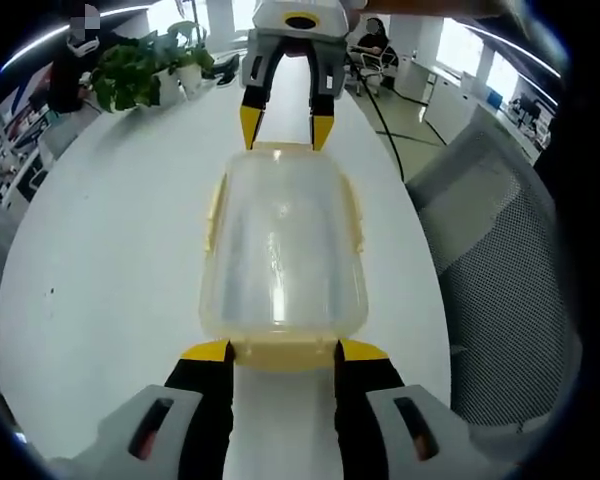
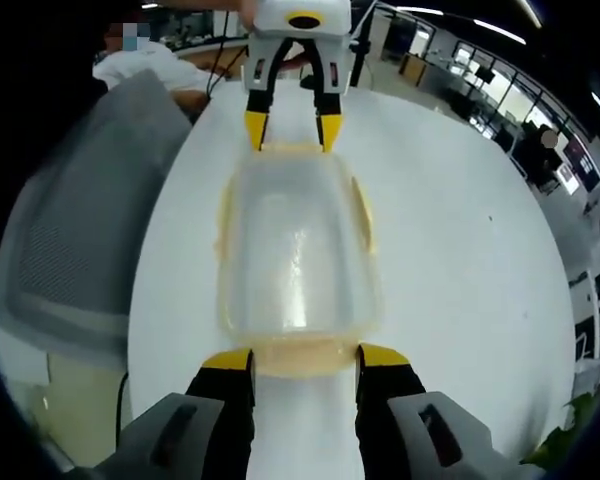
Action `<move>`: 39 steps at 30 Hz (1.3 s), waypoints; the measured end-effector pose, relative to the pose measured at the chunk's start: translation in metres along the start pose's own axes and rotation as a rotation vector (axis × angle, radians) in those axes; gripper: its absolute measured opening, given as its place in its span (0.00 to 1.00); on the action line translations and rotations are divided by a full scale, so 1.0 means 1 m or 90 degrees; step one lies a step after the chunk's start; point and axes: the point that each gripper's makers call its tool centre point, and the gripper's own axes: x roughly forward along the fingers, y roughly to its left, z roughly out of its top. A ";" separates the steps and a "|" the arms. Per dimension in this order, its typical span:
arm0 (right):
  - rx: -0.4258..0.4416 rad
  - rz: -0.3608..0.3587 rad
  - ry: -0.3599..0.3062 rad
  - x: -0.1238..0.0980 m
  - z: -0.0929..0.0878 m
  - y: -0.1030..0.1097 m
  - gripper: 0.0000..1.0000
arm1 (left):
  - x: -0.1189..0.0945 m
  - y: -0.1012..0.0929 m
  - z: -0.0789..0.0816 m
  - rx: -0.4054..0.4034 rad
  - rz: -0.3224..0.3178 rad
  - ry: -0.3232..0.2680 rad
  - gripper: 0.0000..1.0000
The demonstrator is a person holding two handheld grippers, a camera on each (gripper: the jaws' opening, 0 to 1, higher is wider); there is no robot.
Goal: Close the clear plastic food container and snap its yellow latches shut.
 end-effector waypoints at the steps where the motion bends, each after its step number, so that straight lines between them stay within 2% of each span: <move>1: 0.000 0.000 0.000 0.000 0.000 0.000 0.38 | 0.000 0.000 0.000 -0.001 -0.001 -0.002 0.38; 18: -0.006 0.016 -0.012 0.003 -0.001 0.000 0.39 | 0.002 0.001 -0.001 -0.002 -0.003 -0.009 0.39; 29: -0.011 0.013 -0.012 0.002 -0.001 0.001 0.40 | 0.001 0.002 -0.001 0.003 0.007 -0.031 0.40; 31: -0.009 0.014 -0.012 0.002 -0.001 0.001 0.41 | 0.001 0.002 -0.002 -0.004 0.009 -0.033 0.40; 33: 0.006 0.017 -0.011 0.003 -0.002 0.004 0.47 | 0.001 0.003 -0.001 -0.009 0.012 -0.033 0.40; 39: 0.003 0.008 -0.011 0.001 -0.002 0.003 0.47 | 0.001 0.000 -0.001 -0.010 0.007 -0.034 0.43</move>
